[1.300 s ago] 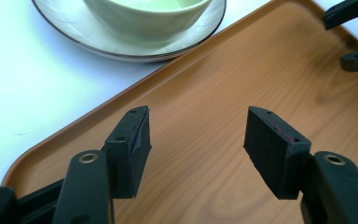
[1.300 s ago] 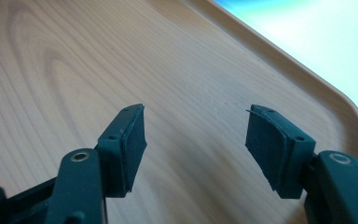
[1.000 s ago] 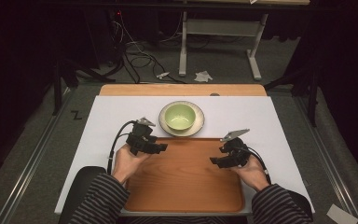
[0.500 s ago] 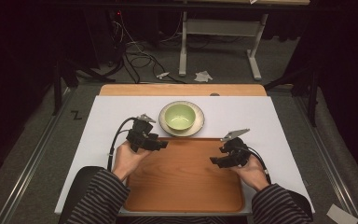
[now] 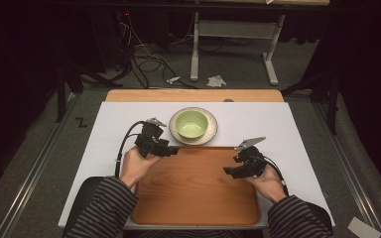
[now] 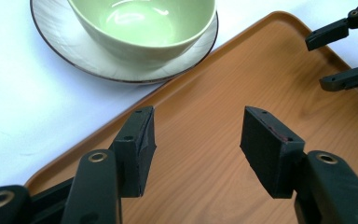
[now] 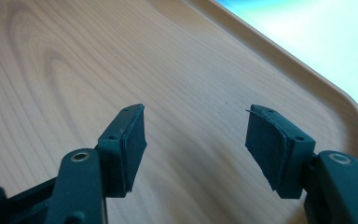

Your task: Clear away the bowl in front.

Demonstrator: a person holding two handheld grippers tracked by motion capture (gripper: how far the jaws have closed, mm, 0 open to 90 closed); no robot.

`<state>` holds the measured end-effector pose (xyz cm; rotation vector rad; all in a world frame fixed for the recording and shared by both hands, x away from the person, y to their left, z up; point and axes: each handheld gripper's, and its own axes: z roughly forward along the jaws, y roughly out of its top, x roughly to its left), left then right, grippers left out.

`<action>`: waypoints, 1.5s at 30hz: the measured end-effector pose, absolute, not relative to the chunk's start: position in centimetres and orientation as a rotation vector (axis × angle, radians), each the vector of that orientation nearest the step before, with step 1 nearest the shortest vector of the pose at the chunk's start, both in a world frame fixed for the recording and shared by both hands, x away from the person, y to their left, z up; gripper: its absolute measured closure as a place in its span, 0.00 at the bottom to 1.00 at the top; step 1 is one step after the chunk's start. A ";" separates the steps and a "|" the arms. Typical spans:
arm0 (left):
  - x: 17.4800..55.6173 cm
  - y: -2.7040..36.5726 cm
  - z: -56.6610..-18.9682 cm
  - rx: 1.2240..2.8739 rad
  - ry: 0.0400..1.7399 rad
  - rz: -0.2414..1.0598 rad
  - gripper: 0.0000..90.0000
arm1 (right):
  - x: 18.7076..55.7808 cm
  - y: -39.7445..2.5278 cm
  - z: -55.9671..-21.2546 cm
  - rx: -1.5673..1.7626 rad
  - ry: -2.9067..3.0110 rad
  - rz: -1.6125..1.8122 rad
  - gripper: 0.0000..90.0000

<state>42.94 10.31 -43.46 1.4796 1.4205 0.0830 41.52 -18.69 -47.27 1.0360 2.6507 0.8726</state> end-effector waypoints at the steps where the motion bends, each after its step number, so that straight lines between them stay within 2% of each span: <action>1: 43.0 10.3 -43.3 1.491 1.415 0.085 0.50 | 41.6 -18.7 -47.3 1.033 2.653 0.871 0.44; 45: 48.4 9.1 -41.2 1.542 1.462 0.136 0.46 | 41.5 -18.6 -47.2 1.020 2.657 0.839 0.45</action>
